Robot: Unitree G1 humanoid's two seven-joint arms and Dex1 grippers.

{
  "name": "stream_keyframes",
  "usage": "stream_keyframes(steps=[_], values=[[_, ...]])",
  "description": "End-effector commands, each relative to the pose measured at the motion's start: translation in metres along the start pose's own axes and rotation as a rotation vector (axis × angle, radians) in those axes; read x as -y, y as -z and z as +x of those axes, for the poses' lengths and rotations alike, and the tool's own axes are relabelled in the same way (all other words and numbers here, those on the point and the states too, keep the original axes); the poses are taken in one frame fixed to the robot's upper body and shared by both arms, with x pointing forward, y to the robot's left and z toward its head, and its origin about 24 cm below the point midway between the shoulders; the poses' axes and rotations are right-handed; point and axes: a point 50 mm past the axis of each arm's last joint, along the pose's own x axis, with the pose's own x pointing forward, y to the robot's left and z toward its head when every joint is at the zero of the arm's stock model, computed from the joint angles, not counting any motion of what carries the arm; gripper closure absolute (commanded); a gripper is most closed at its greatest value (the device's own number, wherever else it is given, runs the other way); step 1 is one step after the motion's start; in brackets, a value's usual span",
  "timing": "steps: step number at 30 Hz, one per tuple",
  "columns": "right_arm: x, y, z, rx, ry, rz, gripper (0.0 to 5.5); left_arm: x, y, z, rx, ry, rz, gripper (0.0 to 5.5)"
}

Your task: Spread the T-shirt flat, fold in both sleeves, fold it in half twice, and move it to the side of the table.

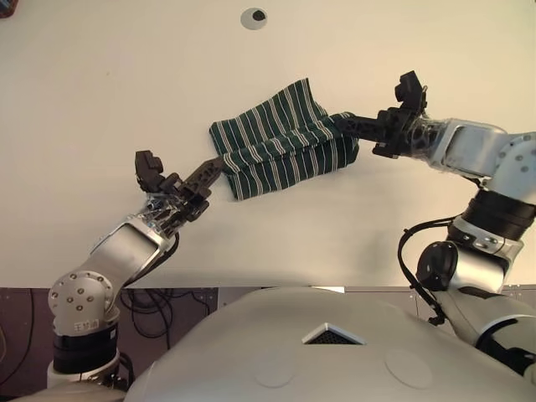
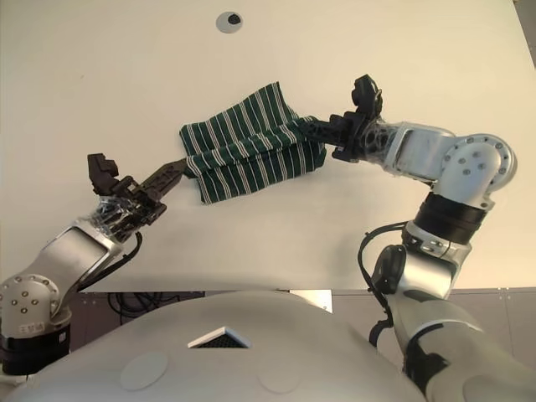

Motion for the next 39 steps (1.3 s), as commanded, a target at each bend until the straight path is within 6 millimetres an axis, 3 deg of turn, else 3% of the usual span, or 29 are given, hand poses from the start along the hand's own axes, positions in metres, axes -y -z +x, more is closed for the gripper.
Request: stream_keyframes(steps=[1, 11, 15, 23, 31, 32, 33, 39], values=[[-0.005, -0.013, 0.021, -0.003, 0.015, -0.025, 5.44, -0.005, -0.004, 0.005, 0.020, -0.038, 0.001, 5.50], [-0.010, -0.027, 0.056, -0.020, 0.008, -0.087, 5.44, -0.019, -0.012, 0.011, 0.040, -0.085, -0.004, 5.50], [-0.001, -0.028, 0.064, -0.009, 0.035, -0.074, 5.44, -0.019, -0.014, 0.022, 0.026, -0.080, 0.005, 5.50], [-0.006, -0.040, 0.081, 0.037, 0.018, -0.081, 5.44, -0.021, -0.022, 0.038, 0.061, -0.083, -0.008, 5.50], [-0.003, -0.038, 0.094, 0.040, 0.016, -0.047, 5.44, -0.037, -0.019, 0.049, 0.061, -0.157, -0.026, 5.50], [-0.003, -0.039, 0.096, 0.051, 0.016, -0.036, 5.44, -0.040, -0.020, 0.052, 0.074, -0.168, -0.038, 5.28], [-0.002, -0.039, 0.099, 0.061, 0.018, -0.024, 5.08, -0.040, -0.022, 0.054, 0.089, -0.164, -0.052, 5.16], [-0.009, -0.055, 0.114, 0.214, -0.023, 0.084, 4.33, -0.016, -0.050, 0.085, 0.249, -0.061, -0.169, 4.34]])
